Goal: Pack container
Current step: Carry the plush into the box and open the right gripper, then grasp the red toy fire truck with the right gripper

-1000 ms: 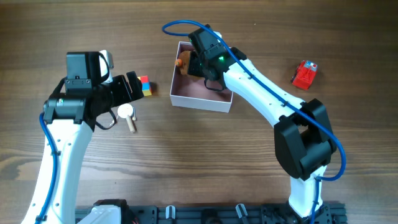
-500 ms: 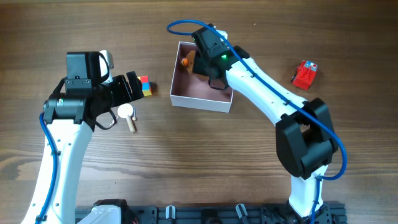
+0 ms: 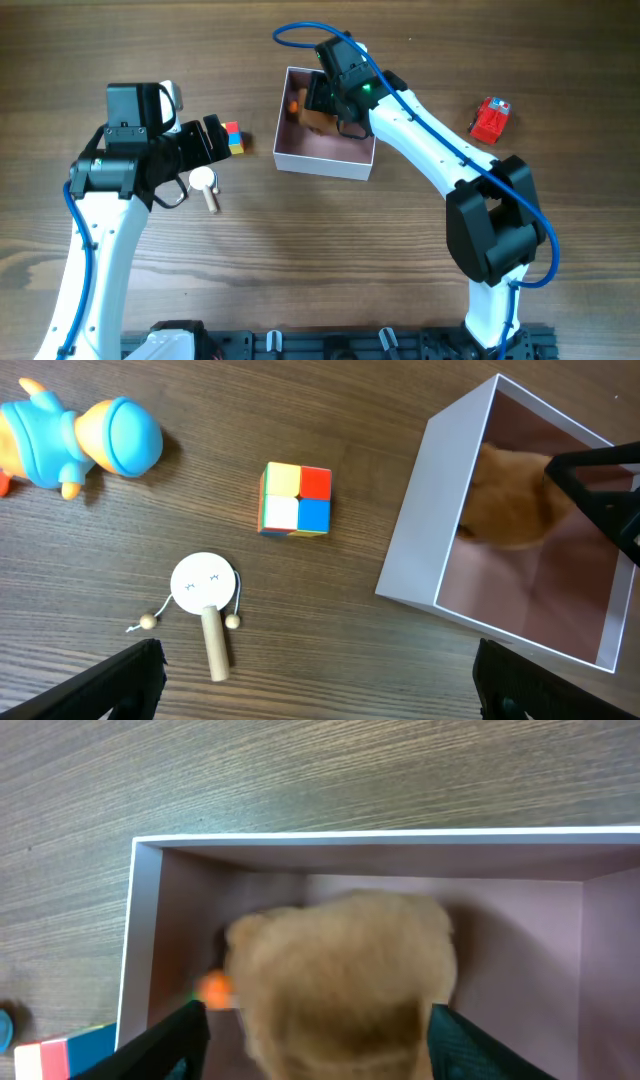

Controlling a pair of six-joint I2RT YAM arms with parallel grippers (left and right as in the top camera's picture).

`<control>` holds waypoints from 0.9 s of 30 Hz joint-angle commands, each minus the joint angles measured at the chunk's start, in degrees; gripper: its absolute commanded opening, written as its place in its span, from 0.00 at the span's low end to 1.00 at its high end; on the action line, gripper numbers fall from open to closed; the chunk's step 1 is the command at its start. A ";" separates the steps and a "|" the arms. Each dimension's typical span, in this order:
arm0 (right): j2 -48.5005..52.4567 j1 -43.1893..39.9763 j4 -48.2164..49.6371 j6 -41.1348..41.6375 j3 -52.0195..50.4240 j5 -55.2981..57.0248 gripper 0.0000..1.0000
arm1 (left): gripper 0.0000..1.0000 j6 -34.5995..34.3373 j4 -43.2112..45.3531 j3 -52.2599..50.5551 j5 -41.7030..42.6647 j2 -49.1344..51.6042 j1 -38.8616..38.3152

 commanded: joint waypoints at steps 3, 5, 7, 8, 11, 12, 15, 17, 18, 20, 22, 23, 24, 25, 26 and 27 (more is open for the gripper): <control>1.22 0.26 -0.48 -3.78 0.17 -2.62 0.79 | 1.00 0.35 0.00 1.03 0.87 0.26 -0.07; 0.02 0.26 -0.83 -6.19 0.17 -2.51 0.79 | 1.00 0.35 0.00 1.03 0.87 0.26 -0.07; -2.58 0.22 -2.54 -7.58 0.17 0.17 0.79 | 1.00 0.35 0.00 1.03 0.87 0.26 -0.07; -4.59 0.13 -3.72 -7.91 0.17 2.43 0.79 | 1.00 0.35 0.00 1.03 0.87 0.26 -0.04; -13.55 -1.60 -9.70 -8.44 0.17 7.23 0.85 | 1.00 0.35 0.00 1.03 0.87 0.28 -0.07; -15.52 -2.29 -11.23 -8.44 0.17 7.65 0.87 | 1.00 0.35 0.00 1.03 0.87 0.26 -0.07; -22.71 -7.76 -17.27 -10.71 0.17 8.63 0.89 | 1.00 0.35 0.00 1.03 0.87 0.26 -0.07; -25.31 -13.77 -21.31 -14.67 0.17 8.59 0.92 | 1.00 0.35 0.00 1.03 0.87 0.26 -0.07; -25.62 -17.07 -23.32 -17.27 0.17 8.37 0.93 | 1.00 0.35 0.00 1.03 0.87 0.26 -0.07; -25.05 -22.64 -26.34 -20.96 0.15 7.69 0.94 | 1.00 0.35 0.00 1.03 0.87 0.26 -0.07; -23.65 -28.06 -28.26 -26.05 0.11 5.77 0.95 | 1.00 0.35 0.00 1.03 0.87 0.26 -0.07; -22.75 -30.18 -28.57 -27.78 -0.02 5.09 0.94 | 1.00 0.35 0.00 1.03 0.87 0.26 -0.07; -21.79 -32.11 -28.57 -29.38 -0.33 4.81 0.95 | 1.00 0.35 0.00 1.03 0.87 0.26 -0.07; -20.98 -33.42 -28.44 -30.38 -0.63 4.70 0.94 | 1.00 0.35 0.00 1.03 0.87 0.26 -0.07; -18.78 -35.95 -28.59 -31.10 -0.85 4.20 0.94 | 1.00 0.35 0.00 1.03 0.87 0.26 -0.07; -17.64 -36.83 -28.74 -31.06 -0.85 3.26 0.93 | 1.00 0.35 0.00 1.03 0.87 0.26 -0.07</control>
